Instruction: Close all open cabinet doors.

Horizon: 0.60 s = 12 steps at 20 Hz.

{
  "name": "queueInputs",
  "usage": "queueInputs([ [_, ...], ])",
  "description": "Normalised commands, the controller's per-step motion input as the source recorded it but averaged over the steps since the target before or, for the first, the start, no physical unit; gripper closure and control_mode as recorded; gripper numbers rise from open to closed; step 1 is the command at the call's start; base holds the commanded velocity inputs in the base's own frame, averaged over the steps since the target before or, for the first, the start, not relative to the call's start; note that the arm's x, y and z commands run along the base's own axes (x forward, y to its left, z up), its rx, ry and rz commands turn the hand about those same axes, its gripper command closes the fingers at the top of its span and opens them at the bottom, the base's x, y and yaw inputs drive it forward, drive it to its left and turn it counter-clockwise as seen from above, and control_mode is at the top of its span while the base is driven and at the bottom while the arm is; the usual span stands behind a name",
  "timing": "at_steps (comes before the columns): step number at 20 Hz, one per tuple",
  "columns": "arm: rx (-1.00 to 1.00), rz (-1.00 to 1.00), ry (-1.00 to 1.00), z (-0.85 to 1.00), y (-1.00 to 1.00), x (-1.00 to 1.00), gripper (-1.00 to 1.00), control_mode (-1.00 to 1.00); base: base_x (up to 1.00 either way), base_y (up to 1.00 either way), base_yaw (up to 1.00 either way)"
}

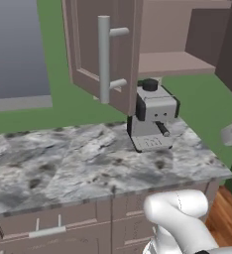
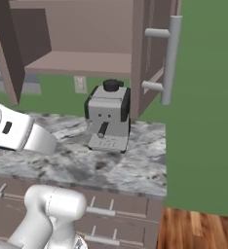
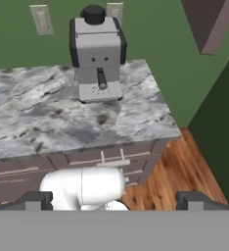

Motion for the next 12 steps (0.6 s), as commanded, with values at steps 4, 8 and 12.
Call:
queueInputs([
  [4,0.00,0.00,0.00,0.00,0.00,0.00,-1.00,1.00,0.48,-0.06,-0.03],
  [8,0.00,0.00,0.00,0.00,0.00,0.00,-1.00,1.00,0.21,0.04,0.01],
  [12,0.00,0.00,0.00,0.00,0.00,0.00,-1.00,1.00,0.23,0.13,0.07],
])
